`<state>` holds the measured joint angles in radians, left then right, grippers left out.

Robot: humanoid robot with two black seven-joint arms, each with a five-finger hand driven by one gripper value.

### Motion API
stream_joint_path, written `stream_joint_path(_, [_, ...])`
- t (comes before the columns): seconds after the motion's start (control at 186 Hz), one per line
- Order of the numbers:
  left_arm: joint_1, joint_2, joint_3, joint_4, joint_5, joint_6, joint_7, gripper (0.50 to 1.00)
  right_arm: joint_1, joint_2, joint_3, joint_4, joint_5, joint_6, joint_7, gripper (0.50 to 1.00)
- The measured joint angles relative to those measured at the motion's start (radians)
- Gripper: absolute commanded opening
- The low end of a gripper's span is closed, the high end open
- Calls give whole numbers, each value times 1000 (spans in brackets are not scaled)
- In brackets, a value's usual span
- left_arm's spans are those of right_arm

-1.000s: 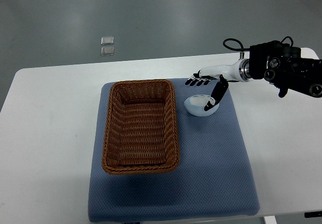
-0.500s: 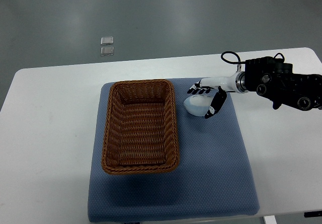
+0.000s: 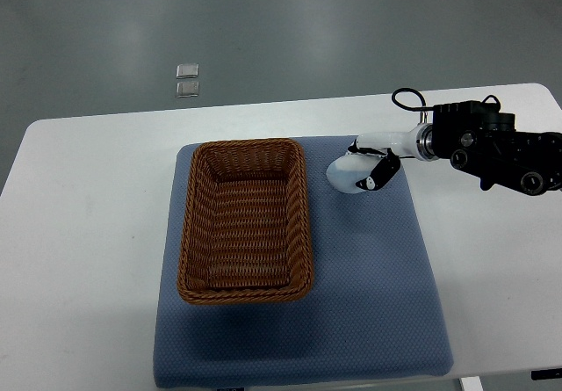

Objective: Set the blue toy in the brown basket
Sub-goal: 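Lift the plush toy with the right hand and carry it into the basket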

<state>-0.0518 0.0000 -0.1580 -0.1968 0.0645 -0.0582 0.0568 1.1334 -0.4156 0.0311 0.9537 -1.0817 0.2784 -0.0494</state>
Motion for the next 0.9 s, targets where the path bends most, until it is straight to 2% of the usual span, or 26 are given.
stream_joint_path(0.247, [0,0,0,1,0,0,0,1000,96,-51,12,66,14,35,0,500])
stream_joint_path(0.419, [0,0,0,2,0,0,0,1000,152,-35,14,115,34,44,4,500])
stream_joint_path(0.656, [0,0,0,2,0,0,0,1000,170,93,15,128,64,22,59,500])
stream_joint_path(0.898, [0,0,-1,2,0,0,0,1000,164,253,10,89,62,-9,71,500])
